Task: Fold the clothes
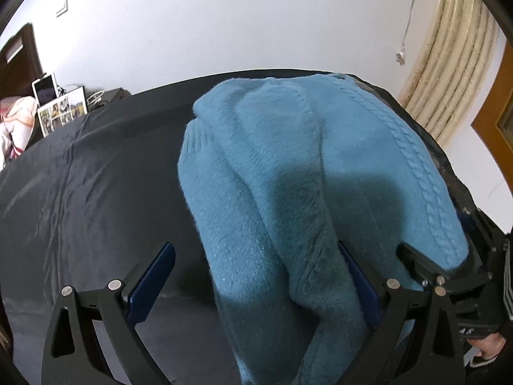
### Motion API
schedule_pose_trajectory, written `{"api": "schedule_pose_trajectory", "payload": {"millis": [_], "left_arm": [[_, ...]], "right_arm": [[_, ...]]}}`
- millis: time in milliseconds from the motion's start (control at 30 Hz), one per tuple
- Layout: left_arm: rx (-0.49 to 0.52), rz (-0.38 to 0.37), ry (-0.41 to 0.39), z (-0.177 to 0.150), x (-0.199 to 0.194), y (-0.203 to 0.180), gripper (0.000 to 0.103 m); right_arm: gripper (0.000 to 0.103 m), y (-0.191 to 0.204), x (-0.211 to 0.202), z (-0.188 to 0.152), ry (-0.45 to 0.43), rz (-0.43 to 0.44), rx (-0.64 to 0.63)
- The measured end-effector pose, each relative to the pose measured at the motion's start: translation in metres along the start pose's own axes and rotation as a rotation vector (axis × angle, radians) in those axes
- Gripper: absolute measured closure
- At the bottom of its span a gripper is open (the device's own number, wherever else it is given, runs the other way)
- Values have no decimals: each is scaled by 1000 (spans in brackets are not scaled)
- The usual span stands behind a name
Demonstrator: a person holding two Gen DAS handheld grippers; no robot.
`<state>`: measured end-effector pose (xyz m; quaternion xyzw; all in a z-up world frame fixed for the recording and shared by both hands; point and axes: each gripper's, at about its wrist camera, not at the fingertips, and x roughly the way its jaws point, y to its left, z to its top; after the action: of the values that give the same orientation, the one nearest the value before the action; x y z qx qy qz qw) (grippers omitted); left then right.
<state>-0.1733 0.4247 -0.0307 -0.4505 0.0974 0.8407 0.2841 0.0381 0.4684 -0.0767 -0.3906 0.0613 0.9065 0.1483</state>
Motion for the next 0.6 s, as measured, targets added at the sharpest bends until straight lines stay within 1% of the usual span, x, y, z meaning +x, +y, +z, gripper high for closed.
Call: {"api": "schedule_pose_trajectory", "payload": {"millis": [100, 200, 300, 433, 600], "left_arm": [[8, 29, -9, -1, -2, 2, 3], [39, 90, -30, -3, -5, 3, 2], [47, 130, -39, -5, -8, 9, 0], [41, 141, -43, -1, -6, 12, 0], [68, 178, -62, 4, -5, 8, 0]], "right_arm": [[6, 7, -2, -1, 0, 12, -22], [6, 15, -2, -2, -2, 23, -52], [6, 24, -3, -3, -7, 21, -79], [6, 27, -4, -3, -11, 11, -69], [6, 30, -6, -4, -18, -10, -62]]}}
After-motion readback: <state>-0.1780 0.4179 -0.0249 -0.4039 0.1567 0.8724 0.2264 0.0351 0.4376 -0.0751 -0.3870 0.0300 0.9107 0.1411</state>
